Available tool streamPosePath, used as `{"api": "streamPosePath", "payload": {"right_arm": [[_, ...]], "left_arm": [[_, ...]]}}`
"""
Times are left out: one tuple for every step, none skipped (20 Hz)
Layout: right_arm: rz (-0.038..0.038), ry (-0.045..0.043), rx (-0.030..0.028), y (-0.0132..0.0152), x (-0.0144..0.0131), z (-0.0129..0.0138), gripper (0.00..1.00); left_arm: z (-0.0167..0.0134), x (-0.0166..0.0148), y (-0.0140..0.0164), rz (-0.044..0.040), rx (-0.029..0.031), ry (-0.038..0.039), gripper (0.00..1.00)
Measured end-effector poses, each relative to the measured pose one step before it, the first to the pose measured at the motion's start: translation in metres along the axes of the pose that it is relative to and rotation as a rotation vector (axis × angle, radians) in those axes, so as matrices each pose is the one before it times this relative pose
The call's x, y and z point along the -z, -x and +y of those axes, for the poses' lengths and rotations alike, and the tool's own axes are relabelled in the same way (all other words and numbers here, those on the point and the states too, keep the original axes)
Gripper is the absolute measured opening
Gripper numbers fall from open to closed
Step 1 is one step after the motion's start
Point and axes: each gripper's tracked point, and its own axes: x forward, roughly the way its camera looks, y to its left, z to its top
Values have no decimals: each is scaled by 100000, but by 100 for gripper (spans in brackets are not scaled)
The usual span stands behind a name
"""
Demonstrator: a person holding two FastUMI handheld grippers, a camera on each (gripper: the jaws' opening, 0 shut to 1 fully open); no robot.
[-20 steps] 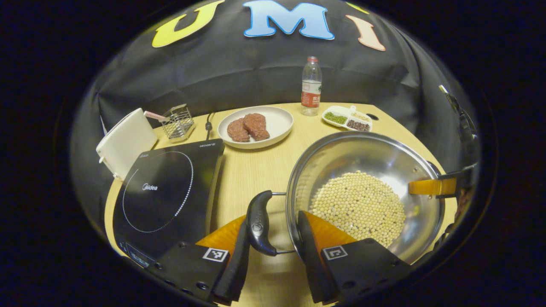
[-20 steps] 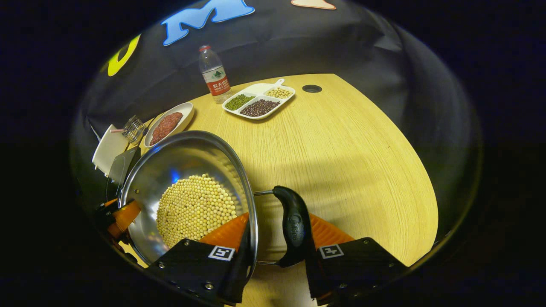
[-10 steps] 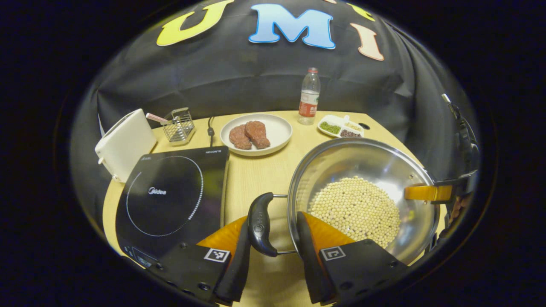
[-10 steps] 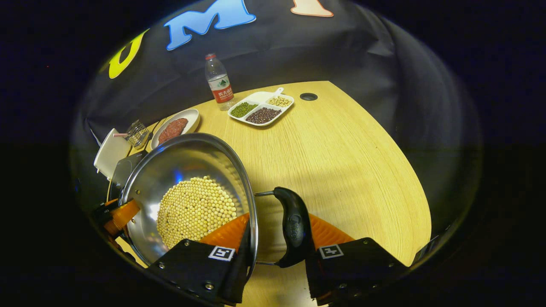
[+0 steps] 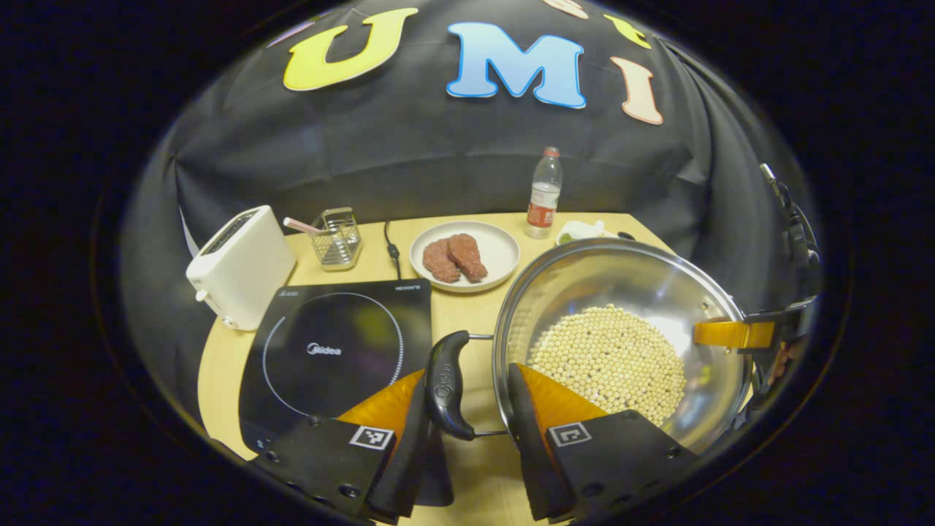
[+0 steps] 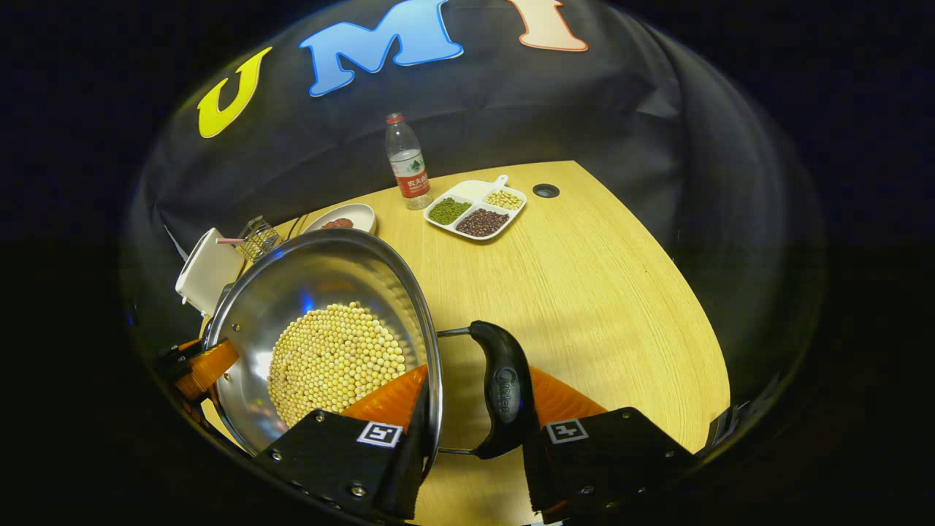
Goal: First push the handle of the pot to place it horizontally, then grasp the pot with both hands and set it on the induction cooktop.
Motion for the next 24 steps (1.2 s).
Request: {"api": "streamPosePath", "payload": {"right_arm": [[-534,276,-205,194,-278,695,57],[-212,435,2,249,-170,635,57],[-168,-193,130,244,-76,702,57],[-246,247,-26,176,-136,692,57],[-504,218,-114,141,-151,775,57],[-48,558,-168,38,-101,796,57],[-176,570,-86,-31,29,826,57],[-64,618,-215,-67,-12,819,57],[-143,569,-238,-153,62,888,57],[133,51,-331,-82,40,894,57],[98,3,-429,131,261,905,57],[138,-197,-286,-115,52,940,57],[218,-91,-183,-287,12,811,57],[-43,-117,-115,-165,-33,814,57],[33,-98,-31,-330,-68,788,57],[24,-98,14,-149,-110,726,57],[65,49,-61,-247,-67,702,57],[175,133,-79,-287,-66,684,57],[331,61,17,-229,-68,674,57],[38,254,225,-186,-139,645,57],[-114,400,332,-123,-163,576,57],[-90,249,321,-205,-151,581,57],[-425,-423,459,-143,-151,542,57],[-97,50,205,-103,-96,569,57]], "left_arm": [[581,-265,338,-556,-239,431,60],[661,-249,304,-167,-142,447,60],[562,-127,338,-293,-65,445,63],[695,-306,277,-514,-136,655,63],[885,-121,123,-581,-247,567,63],[859,-77,201,-310,-260,456,60],[925,129,90,221,-321,622,60],[835,89,126,258,-523,433,60],[959,123,109,178,-553,165,63],[977,-96,62,29,-539,72,60],[926,-57,-41,-52,-343,114,60],[1036,-123,95,-60,-235,-2,63],[990,-131,-17,-15,-177,-324,63],[888,-229,-207,71,-138,-202,60],[672,-65,-257,-23,-119,-281,63],[874,-139,-175,89,-87,-13,63],[880,-68,15,81,-198,208,63],[827,-120,-167,159,-168,182,63],[738,-101,-156,99,-144,112,63],[728,-64,-237,309,29,392,63],[661,-186,-321,203,69,186,63],[671,-186,-189,-43,91,221,60],[503,78,-310,106,84,300,63],[521,-197,-315,-77,-121,90,60]]}}
